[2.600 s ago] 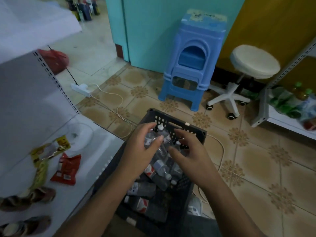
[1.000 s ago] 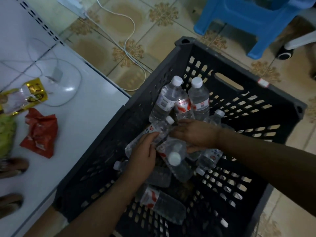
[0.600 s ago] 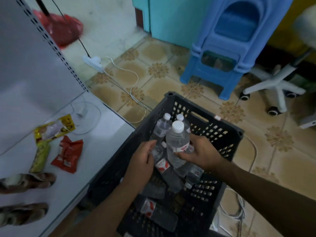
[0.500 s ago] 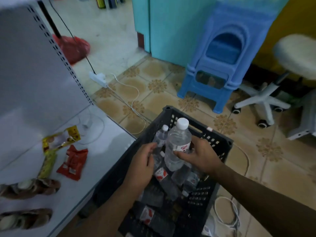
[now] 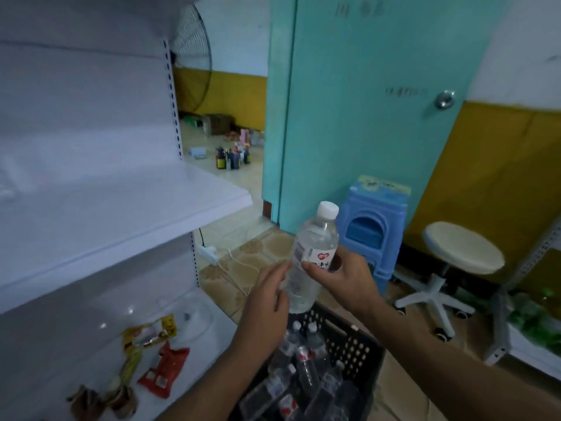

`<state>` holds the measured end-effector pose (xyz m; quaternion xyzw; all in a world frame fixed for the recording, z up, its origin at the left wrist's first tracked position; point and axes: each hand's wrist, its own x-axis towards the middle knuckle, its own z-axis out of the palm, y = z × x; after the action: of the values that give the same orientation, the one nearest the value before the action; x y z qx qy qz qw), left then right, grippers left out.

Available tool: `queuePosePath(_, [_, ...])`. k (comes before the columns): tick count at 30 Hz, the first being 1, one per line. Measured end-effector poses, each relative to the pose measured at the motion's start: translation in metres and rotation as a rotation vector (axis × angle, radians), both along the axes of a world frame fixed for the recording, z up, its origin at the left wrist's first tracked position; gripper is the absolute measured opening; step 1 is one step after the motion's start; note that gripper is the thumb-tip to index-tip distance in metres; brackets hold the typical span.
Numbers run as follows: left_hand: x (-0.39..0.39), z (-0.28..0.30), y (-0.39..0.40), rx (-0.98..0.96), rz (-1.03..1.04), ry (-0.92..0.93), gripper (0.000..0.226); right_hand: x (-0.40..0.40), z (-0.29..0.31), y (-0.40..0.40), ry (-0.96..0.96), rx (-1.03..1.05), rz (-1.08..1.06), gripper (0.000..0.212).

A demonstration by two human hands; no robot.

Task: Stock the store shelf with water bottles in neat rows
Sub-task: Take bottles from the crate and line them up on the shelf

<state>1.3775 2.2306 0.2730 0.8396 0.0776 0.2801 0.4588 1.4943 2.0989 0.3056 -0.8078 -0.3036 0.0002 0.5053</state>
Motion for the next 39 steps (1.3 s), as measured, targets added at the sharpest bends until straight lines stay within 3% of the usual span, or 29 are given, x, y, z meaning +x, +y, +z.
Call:
queuePosePath(11, [-0.109,0.096,0.064,0.099,0.280,-0.175,0.056,-0.097,0.112,0.108,-0.155,0.101,0.190,0.030])
queuePosePath(24, [-0.331,0.134,0.176,0.176,0.725,-0.320,0.054,-0.302,0.161,0.286,-0.164,0.155,0.625,0.043])
queuePosePath(31, [-0.439,0.143,0.205,0.266,0.906,-0.182,0.052,-0.408,0.154,0.341,-0.077,0.170,0.765,0.042])
queuePosePath(39, [-0.507,0.136,0.227,0.248,1.073,-0.124,0.055,-0.482,0.152,0.381,-0.051,0.133,0.903,0.036])
